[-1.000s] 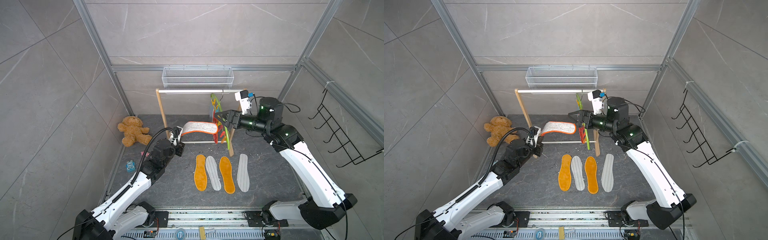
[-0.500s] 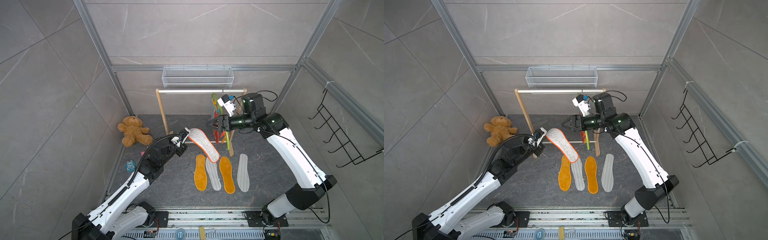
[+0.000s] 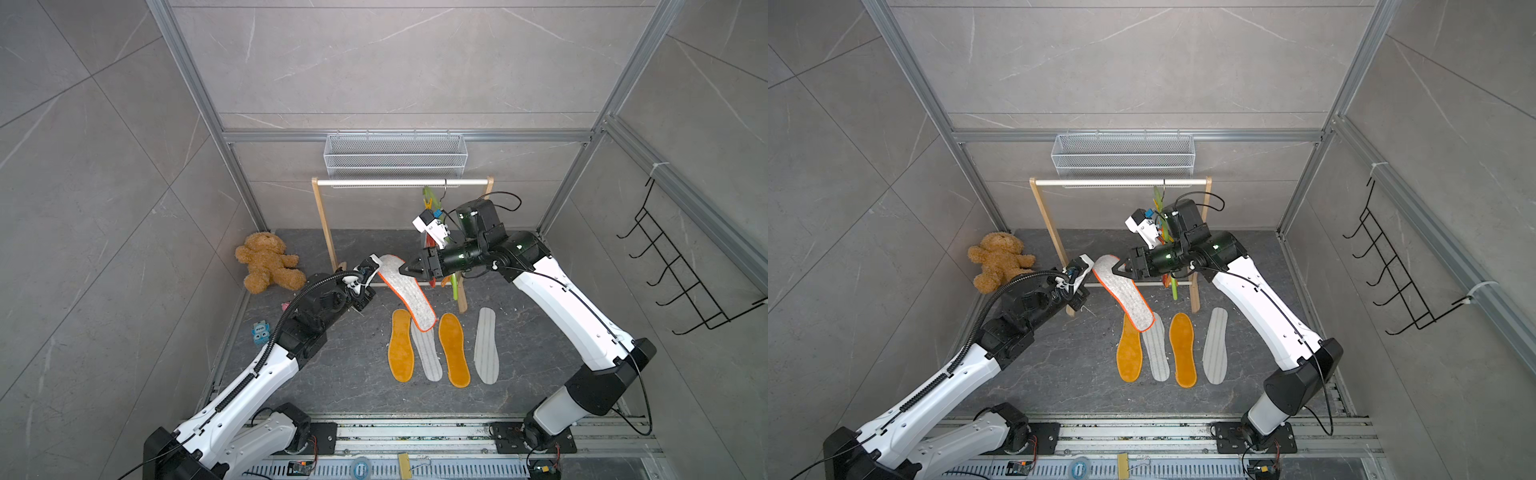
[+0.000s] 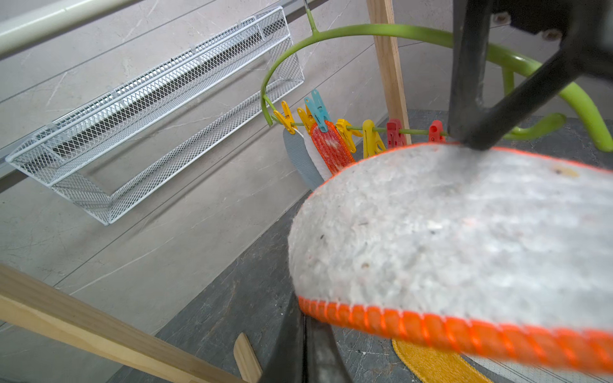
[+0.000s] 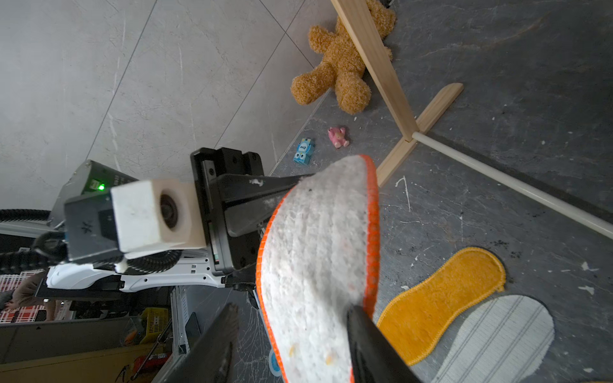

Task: Take the shoe insoles off the hanger
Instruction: Place the insole at the center of the board.

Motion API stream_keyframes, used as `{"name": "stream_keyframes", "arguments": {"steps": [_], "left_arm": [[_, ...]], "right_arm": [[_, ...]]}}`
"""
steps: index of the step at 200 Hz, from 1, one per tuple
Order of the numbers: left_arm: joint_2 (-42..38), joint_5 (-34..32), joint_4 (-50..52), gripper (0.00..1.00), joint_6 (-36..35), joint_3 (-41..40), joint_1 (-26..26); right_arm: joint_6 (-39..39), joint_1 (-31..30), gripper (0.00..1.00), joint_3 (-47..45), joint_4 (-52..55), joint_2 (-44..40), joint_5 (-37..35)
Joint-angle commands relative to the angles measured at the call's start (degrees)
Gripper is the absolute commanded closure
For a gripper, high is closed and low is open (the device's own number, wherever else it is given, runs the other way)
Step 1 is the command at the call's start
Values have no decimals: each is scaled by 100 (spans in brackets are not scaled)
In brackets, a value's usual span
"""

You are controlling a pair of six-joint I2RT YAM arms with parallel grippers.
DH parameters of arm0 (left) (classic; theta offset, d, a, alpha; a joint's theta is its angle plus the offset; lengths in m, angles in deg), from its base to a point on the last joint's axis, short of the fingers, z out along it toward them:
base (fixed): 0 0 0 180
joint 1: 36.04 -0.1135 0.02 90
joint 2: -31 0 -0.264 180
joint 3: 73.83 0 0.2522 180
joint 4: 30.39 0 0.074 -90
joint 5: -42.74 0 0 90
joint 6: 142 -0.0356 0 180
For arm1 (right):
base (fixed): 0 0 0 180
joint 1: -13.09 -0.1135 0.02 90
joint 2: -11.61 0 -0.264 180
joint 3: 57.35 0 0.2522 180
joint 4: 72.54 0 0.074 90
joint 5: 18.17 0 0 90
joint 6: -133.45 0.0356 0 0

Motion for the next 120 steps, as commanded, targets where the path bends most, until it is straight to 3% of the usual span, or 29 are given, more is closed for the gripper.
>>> {"name": "stream_keyframes", "arguments": {"steps": [1,18,49,120], "left_arm": [[-158,54,-374,100,-13,172,16],[-173,45,-391,100,-20,165,13],[-195,30,-419,100,46,142,11],[-173,-37,-466,100,154,136,10]], "right_arm": [[-33,-24,36,-117,-75,-34,-165],[-41,-22,30,-174,-76,-74,-236],[-53,-22,31,-284,-94,-110,-251],[198,-18,68,-605,-630,-251,234]]}}
